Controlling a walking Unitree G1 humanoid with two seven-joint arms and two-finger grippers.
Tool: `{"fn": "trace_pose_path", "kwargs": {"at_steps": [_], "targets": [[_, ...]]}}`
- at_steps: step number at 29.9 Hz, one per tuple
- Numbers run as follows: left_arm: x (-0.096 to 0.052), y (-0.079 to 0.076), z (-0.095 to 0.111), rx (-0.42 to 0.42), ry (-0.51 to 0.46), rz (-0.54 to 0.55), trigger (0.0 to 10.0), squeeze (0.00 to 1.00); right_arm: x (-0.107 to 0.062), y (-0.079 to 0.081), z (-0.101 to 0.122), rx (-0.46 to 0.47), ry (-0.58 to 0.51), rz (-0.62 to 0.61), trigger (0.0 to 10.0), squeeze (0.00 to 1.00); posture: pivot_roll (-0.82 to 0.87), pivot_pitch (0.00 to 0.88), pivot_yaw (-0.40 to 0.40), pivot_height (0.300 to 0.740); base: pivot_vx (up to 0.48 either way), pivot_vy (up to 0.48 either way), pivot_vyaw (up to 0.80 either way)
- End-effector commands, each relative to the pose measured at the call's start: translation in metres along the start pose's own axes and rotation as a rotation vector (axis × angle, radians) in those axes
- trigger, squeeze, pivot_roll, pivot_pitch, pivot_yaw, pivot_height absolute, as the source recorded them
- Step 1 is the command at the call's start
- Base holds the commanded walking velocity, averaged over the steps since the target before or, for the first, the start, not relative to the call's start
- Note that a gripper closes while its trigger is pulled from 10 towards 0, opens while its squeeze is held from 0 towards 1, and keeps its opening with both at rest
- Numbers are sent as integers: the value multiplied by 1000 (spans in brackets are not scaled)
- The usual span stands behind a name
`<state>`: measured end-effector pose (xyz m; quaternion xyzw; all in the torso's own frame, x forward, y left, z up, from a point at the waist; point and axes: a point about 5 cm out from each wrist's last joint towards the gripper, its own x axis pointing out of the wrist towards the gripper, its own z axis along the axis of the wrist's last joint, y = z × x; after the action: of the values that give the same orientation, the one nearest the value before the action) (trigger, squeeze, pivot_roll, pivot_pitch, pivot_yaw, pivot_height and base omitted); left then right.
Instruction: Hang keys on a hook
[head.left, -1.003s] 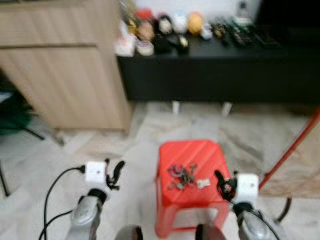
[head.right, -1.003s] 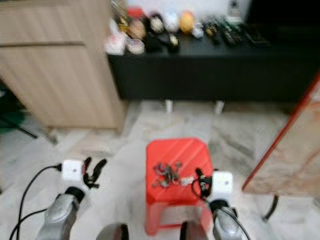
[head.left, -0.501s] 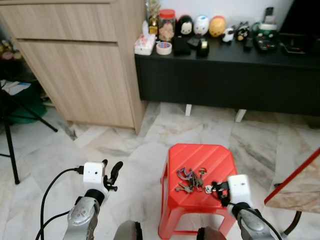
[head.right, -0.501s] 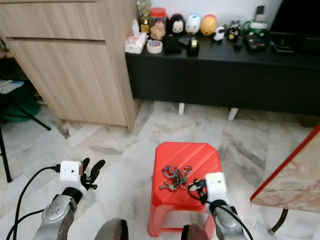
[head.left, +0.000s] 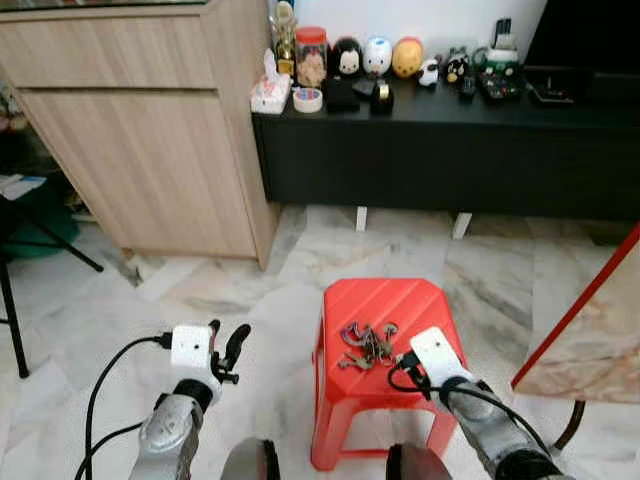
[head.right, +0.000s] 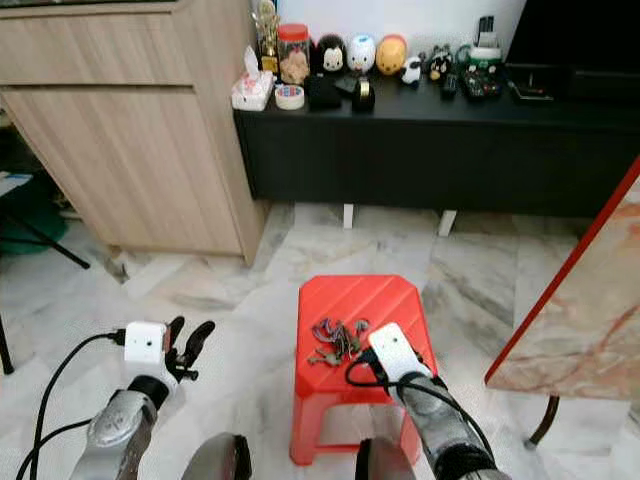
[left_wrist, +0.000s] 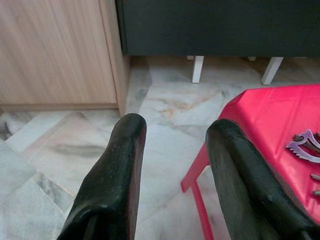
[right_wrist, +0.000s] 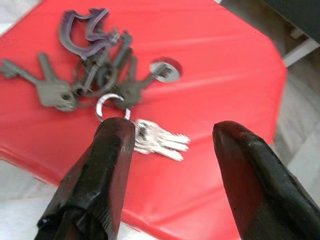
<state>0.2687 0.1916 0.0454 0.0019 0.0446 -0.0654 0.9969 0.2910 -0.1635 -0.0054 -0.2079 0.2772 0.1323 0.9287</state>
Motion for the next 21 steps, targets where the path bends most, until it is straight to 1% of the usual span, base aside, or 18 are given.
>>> {"fn": "trace_pose_path", "kwargs": {"at_steps": [1, 4, 6, 7, 8, 10, 14, 17, 21], "targets": [[-2, 1, 2, 2, 1, -1, 10000, 0, 1, 1, 3, 32, -15, 0, 10000, 0, 82, 148, 3, 626, 0, 0, 0], [-2, 0, 4, -1, -10, 3, 10000, 0, 3, 2, 6, 40, -18, 11, 10000, 0, 85, 161, 4, 626, 0, 0, 0], [-4, -1, 6, -1, -18, 2, 10000, 0, 4, 4, 8, -2, -19, 26, 10000, 0, 88, 186, 0, 626, 0, 0, 0], [-4, -3, 9, -3, -28, 0, 10000, 0, 4, 2, 9, -22, -12, 18, 10000, 0, 89, 196, -2, 626, 0, 0, 0], [-4, -3, 13, -8, -42, 3, 10000, 0, 5, 0, 10, -19, -3, 8, 10000, 0, 91, 213, -5, 626, 0, 0, 0], [-5, -3, 15, -12, -51, 6, 10000, 0, 5, -1, 9, -22, -1, 4, 10000, 0, 93, 220, -7, 626, 0, 0, 0], [-8, -2, 22, -27, -67, 16, 10000, 0, 6, 0, 7, -46, 17, 19, 10000, 0, 97, 239, -10, 626, 0, 0, 0], [-13, -1, 22, -20, -58, 17, 10000, 0, 5, 1, 3, -68, 46, 24, 10000, 0, 97, 259, -23, 626, 0, 0, 0], [-21, -4, 23, -19, -56, 9, 10000, 0, 3, 1, -1, -53, 33, 23, 10000, 0, 103, 277, -30, 626, 0, 0, 0]]}}
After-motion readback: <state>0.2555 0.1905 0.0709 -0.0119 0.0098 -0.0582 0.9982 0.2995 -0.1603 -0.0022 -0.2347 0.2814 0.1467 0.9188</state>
